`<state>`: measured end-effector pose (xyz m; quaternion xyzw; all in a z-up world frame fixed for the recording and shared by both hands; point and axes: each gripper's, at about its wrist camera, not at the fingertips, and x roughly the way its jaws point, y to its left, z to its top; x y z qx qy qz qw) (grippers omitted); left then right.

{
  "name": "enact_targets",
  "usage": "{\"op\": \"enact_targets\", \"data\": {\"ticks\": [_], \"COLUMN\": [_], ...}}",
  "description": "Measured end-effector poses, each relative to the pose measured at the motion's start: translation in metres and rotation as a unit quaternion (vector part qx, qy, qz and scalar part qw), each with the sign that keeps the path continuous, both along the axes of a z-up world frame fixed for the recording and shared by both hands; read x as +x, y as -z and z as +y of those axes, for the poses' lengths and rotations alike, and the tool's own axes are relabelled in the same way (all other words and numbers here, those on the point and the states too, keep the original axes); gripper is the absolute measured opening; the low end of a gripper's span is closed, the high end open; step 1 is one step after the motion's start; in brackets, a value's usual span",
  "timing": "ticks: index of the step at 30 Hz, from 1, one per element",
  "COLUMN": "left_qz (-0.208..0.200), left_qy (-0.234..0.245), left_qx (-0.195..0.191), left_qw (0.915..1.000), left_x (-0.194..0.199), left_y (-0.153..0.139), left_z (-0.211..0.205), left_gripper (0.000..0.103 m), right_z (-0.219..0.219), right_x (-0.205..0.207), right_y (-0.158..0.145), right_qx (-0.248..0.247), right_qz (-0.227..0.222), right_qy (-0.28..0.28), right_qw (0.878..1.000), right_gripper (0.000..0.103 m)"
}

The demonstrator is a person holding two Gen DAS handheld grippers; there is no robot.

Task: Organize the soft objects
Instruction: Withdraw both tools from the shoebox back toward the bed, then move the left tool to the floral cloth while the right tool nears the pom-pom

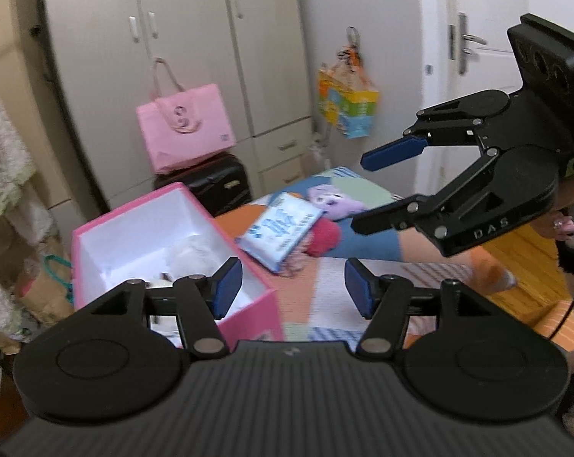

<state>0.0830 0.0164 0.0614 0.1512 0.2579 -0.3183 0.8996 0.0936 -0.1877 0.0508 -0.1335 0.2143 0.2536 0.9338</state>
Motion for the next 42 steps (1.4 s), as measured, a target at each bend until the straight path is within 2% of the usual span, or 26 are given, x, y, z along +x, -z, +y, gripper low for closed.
{"op": "enact_targets", "data": {"ticks": [8,13,20,32,37,42], "left_qz": [0.043,0.05,0.065,0.088,0.119,0.142], "left_qy": [0.03,0.038,0.03,-0.047,-0.091,-0.148], "left_qx": [-0.007,-0.002,-0.005,-0.038,-0.049,-0.063], "left_qw": [0.9986,0.998,0.9974,0.9943,0.9874,0.9767], "left_x": [0.01,0.017,0.033,0.087,0.124,0.158], "left_y": [0.027,0.044,0.062,0.077,0.085,0.095], "left_z": [-0.031,-0.052,-0.078,-0.116,-0.133,-0.137], "left_gripper": [0.06,0.06,0.06,0.063,0.063,0.063], "right_z": [-0.037,-0.053,-0.077,-0.093,-0.081,-0.074], "right_x": [-0.018,-0.021,-0.003,0.051,0.086,0.12], "right_y": [0.022,0.04,0.06,0.096,0.108,0.112], "right_qx": [0.003,0.0,0.015,-0.008,-0.034,-0.022], "right_qz": [0.0,0.004,0.023,-0.01,-0.01,0.014], "right_qy": [0.038,0.048,0.056,0.03,0.02,-0.003], "right_qw": [0.999,0.999,0.998,0.999,0.999,1.0], "right_gripper": [0.071,0.074,0.074,0.074,0.074,0.074]}}
